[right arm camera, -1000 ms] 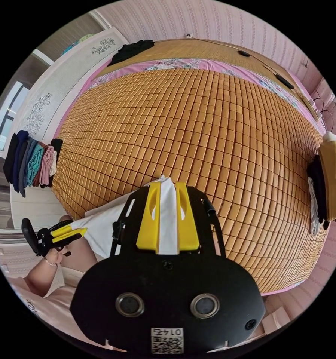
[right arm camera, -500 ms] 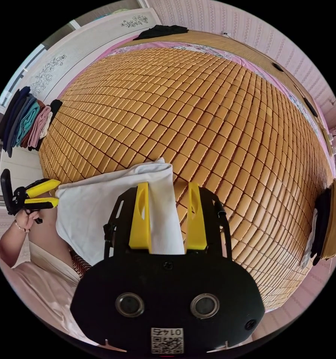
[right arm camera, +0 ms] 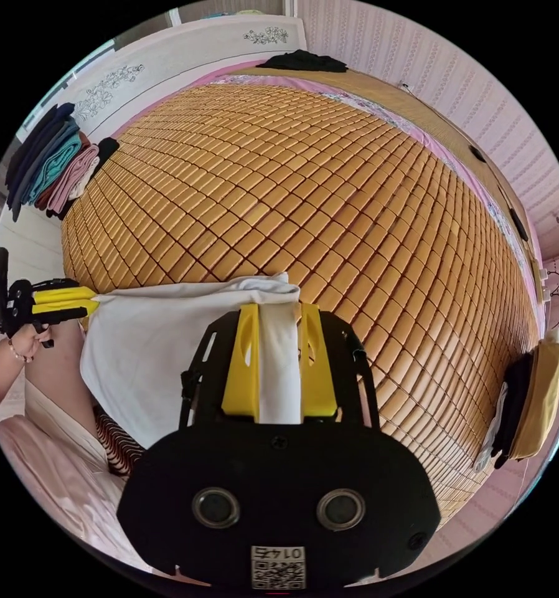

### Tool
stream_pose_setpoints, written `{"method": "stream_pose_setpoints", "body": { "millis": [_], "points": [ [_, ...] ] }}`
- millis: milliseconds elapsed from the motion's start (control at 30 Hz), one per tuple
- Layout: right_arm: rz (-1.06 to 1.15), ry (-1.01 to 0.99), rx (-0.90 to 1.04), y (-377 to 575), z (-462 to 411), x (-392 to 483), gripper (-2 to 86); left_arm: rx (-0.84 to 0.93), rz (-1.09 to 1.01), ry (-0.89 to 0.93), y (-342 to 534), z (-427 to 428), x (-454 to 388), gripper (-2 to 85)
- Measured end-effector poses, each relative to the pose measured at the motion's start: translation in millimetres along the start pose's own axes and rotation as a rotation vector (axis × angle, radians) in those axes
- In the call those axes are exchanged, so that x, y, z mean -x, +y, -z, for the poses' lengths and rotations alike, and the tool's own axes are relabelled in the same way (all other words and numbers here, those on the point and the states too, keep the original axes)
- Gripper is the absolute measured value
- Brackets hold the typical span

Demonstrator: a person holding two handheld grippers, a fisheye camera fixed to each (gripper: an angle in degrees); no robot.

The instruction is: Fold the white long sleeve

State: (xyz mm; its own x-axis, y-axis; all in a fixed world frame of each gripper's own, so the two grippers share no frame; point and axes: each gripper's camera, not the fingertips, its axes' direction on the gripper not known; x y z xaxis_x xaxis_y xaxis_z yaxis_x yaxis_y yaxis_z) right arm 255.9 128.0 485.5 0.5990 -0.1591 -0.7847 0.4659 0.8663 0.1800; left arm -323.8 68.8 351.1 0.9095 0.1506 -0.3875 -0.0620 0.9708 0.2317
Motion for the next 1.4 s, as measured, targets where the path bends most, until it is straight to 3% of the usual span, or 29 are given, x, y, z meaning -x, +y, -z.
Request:
{"method": "stream_pose_setpoints", "body": {
  "millis": [200,400,600,867,1067,1233,1400],
  "points": [
    [0.081,-0.013,0.014,17.2,20.0,7.7,2.6,-0.033,0.031,0.055,23.5,13.7,-0.1,-0.4],
    [0.023,-0.12,-0.263,92.1,106.7,0.1,1.4,-0.169,-0.021,0.045,65.6,65.6,-20.6,-0.8],
    [0.063,-0.06,-0.479,179.0,203.9,31.5,1.4,-0.356,-0.104,-0.002,124.3,138.2,-60.8,-0.9],
    [0.228,-0.04,-0.743,200.9,315.0,105.9,1.6,-0.684,0.017,-0.153,229.6,257.4,-75.5,-0.8],
    [0.493,-0.144,-0.861,131.5,387.6,204.7,1.6,-0.884,0.179,-0.312,302.6,348.6,-42.4,-0.7],
    [0.683,-0.276,-0.854,-11.1,451.5,321.9,2.4,-0.98,0.266,-0.48,326.8,438.4,18.8,0.4],
    [0.624,-0.23,-0.694,-175.5,450.1,469.2,8.4,-0.893,0.63,-0.679,316.5,488.9,125.8,5.9]
  ]
}}
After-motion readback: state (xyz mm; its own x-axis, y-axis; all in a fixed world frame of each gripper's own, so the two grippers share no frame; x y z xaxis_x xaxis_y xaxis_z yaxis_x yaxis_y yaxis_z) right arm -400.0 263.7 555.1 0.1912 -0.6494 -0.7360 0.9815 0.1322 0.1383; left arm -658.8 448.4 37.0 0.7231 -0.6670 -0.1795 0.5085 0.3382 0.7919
